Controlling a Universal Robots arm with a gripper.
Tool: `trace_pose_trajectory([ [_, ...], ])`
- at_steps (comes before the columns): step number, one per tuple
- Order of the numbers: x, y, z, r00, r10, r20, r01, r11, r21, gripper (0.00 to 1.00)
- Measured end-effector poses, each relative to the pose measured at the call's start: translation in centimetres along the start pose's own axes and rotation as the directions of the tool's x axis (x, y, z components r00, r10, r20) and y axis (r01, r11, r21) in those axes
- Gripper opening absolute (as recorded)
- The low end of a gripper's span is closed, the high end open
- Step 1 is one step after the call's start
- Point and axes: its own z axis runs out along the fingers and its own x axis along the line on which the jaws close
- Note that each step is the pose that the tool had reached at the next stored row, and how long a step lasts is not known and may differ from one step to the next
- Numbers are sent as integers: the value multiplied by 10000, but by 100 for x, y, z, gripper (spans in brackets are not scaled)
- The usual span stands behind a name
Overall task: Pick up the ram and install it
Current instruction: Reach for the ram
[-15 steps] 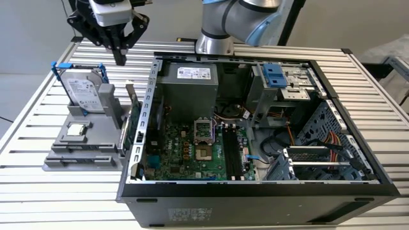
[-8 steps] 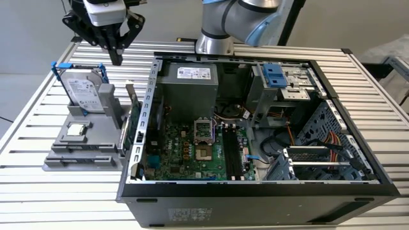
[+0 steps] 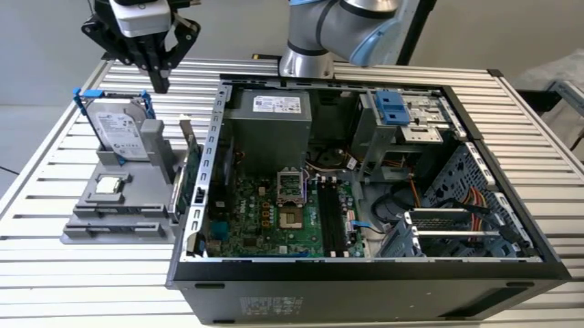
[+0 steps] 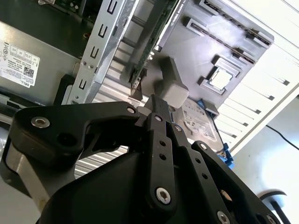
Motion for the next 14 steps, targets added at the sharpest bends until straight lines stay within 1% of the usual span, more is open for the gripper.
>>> trace_pose_trajectory([
  [14, 161, -11, -3, 10000, 0, -1, 0, 10000, 1, 0],
])
